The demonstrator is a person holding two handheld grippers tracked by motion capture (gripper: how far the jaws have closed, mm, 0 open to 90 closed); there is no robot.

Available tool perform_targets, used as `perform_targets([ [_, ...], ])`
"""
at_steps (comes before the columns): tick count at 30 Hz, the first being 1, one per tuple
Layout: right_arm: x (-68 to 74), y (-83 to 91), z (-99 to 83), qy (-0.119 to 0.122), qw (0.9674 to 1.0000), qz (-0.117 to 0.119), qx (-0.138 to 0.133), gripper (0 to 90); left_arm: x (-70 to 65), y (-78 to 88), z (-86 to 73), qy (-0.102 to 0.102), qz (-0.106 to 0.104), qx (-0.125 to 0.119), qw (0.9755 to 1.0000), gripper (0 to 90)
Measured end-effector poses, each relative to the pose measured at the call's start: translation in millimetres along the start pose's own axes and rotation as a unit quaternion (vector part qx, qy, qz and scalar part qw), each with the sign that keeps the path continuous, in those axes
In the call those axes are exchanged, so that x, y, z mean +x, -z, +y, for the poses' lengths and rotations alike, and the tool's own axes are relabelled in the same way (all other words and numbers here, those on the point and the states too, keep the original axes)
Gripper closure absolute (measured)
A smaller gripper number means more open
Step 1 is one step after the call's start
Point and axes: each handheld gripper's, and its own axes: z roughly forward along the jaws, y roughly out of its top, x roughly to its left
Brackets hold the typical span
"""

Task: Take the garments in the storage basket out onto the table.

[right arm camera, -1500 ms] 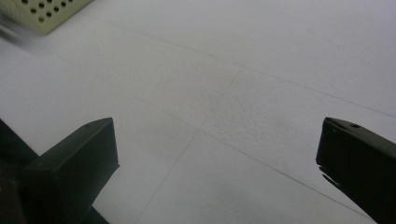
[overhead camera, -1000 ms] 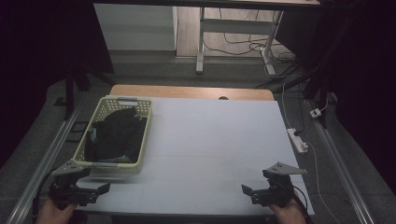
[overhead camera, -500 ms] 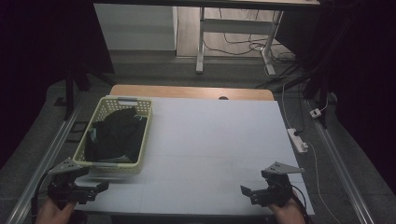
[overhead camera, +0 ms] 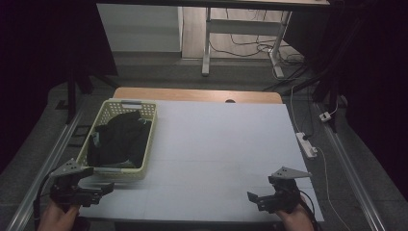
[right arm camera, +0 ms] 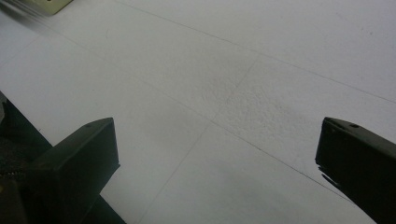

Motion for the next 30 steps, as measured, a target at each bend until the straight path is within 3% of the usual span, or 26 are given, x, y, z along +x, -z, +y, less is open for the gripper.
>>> perform_targets([
  [4,0.1,-0.1,0.1,0.002,1.0,0.001,0.002,0.0,-1.7,-3.1,4.4,-0.01,0.006,0.013,0.9998,0.0],
  [14,0.1,-1.2,0.2,0.0,1.0,0.005,0.004,0.0,5.8,-8.5,16.6,-0.028,-0.004,0.007,0.9996,0.0],
  [24,-0.1,-1.9,0.5,0.0,0.9999,0.007,0.009,0.0,14.2,-20.1,27.7,-0.028,-0.001,0.009,0.9996,0.0],
  [30,-0.2,-2.5,0.6,0.001,0.9999,0.006,0.012,0.0,22.0,-27.5,39.0,-0.017,0.006,0.012,0.9998,0.0],
])
